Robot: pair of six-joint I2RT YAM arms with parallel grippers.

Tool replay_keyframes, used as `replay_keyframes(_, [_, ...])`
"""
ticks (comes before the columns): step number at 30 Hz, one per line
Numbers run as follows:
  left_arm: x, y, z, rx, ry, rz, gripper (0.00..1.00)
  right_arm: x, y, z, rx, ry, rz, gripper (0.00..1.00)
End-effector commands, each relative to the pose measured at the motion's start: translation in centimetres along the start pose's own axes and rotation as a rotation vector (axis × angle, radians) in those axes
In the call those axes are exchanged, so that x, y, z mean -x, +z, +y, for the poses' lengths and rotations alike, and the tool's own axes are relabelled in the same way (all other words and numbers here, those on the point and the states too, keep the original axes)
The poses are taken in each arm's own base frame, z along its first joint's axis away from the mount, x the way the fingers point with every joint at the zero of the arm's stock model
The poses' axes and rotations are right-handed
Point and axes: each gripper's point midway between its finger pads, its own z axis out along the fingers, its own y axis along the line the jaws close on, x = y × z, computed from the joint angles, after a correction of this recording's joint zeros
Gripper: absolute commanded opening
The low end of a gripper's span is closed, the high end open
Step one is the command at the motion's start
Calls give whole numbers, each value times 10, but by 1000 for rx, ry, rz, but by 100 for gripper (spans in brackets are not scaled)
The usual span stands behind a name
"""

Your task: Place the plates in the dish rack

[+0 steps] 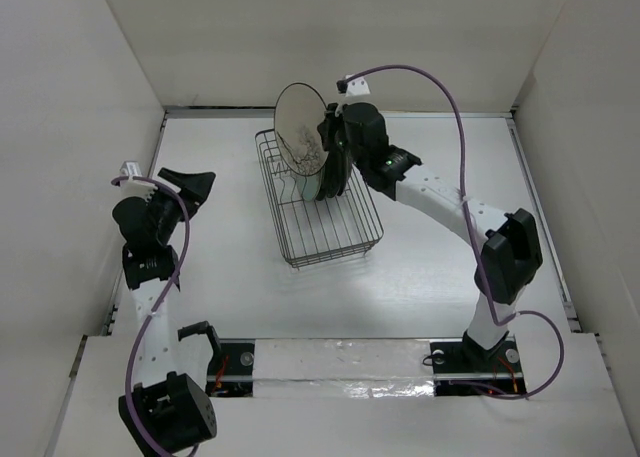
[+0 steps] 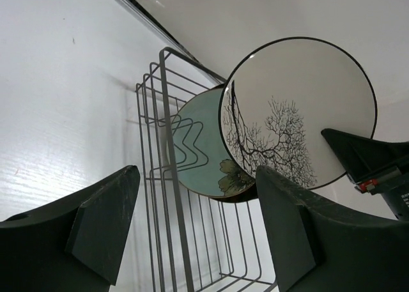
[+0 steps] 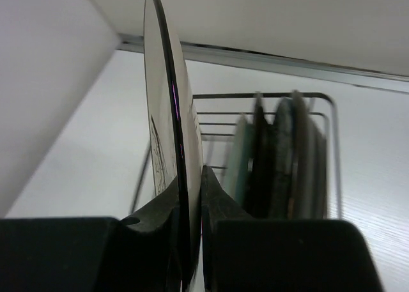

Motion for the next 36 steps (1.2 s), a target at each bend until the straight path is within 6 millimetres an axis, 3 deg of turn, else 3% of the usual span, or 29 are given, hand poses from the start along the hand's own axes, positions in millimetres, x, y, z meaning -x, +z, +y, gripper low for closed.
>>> replay_keyframes(1, [-8,2,2,-32,29,22,70,74,-12,5,-147,-56,-216,0])
replay_keyframes(2, [-10,3,4,-38,27,29,69,65,-8,2,-194,-72,-202,0])
replay_keyframes(3, [-16,4,9,-33,18,45,68,73,-8,0,-216,-86,-215,0])
replay_keyframes(5, [-21,5,9,-49,10,72,67,62,-2,1,-257,-110,-192,0])
replay_keyframes(7, [-26,7,11,-55,-8,93,65,66,1,4,-270,-122,-201,0])
replay_keyframes(19, [-39,12,11,-96,-71,157,62,1,33,8,-376,-171,-77,0])
replay_keyframes(23, [-39,12,12,-92,-76,156,62,-22,39,17,-370,-155,-44,0])
replay_keyframes(29, [-37,12,13,-82,-70,144,62,-47,43,34,-365,-161,-9,0])
replay_keyframes(34, [-37,12,14,-74,-65,139,62,-64,45,28,-379,-141,6,0])
replay_keyframes(36, [-37,12,15,-71,-65,140,62,-80,44,28,-383,-138,21,0])
